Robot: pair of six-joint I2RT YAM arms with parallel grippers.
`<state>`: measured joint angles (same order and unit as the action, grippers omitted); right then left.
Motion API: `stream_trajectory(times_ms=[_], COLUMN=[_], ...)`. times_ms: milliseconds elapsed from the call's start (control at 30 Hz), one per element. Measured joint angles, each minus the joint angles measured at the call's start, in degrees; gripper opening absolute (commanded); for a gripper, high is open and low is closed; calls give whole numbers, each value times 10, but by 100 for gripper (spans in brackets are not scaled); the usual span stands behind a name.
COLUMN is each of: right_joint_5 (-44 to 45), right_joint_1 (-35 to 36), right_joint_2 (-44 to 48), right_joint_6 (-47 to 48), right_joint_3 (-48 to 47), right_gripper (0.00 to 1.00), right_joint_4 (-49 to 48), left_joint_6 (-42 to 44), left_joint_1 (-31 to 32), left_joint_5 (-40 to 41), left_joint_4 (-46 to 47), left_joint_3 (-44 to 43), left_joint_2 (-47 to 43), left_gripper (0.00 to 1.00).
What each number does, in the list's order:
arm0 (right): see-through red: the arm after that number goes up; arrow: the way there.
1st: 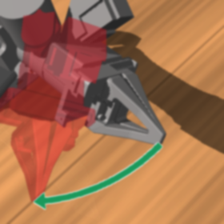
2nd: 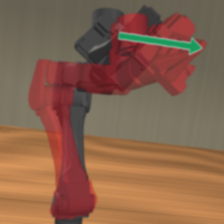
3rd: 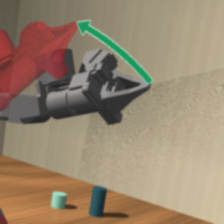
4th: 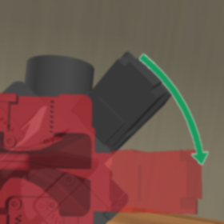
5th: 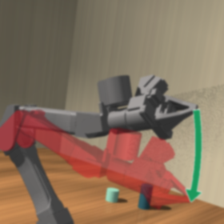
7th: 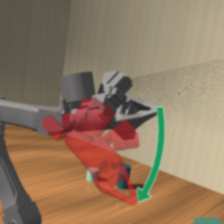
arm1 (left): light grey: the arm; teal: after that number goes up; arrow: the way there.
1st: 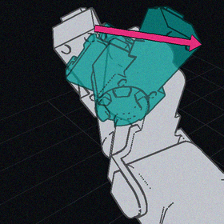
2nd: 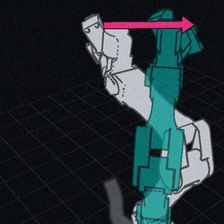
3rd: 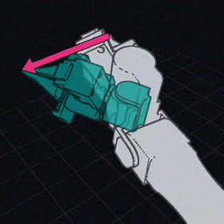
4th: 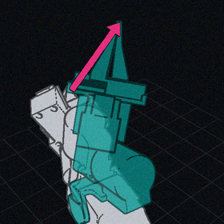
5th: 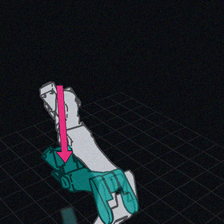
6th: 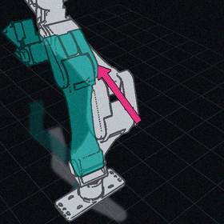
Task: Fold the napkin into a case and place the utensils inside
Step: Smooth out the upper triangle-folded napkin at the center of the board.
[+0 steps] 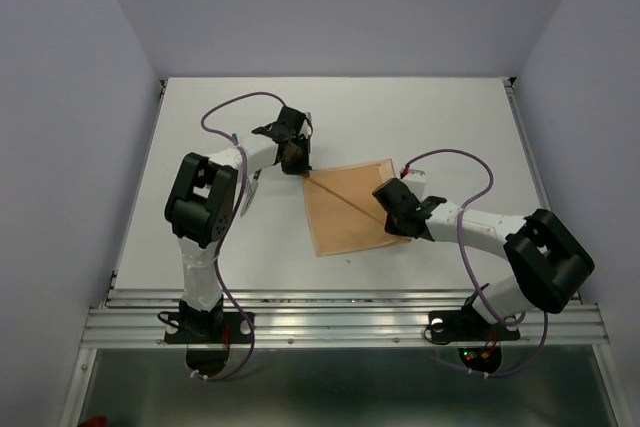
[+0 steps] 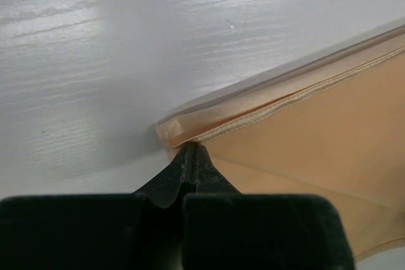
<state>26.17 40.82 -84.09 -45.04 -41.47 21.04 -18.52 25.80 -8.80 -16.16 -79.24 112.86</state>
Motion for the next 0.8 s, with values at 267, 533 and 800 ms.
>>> stream_trajectory(times_ms=[267,533,800], right_joint_5=[2,7,2], right_joint_1=[0,-5,-30], right_joint_2=[57,81,56], right_joint_6=[1,9,18], right_joint_3=[-2,-44,-50], right_gripper=[14,13,13], right_joint_4=[17,25,29], left_joint_6=[-22,-37,-51], left_joint_1=[2,41,74], left_joint_5=[27,28,10], left_joint_4=[26,50,56], left_joint_3=[49,45,63], left_joint_2=[-80,-129,-76], left_gripper=[0,0,0])
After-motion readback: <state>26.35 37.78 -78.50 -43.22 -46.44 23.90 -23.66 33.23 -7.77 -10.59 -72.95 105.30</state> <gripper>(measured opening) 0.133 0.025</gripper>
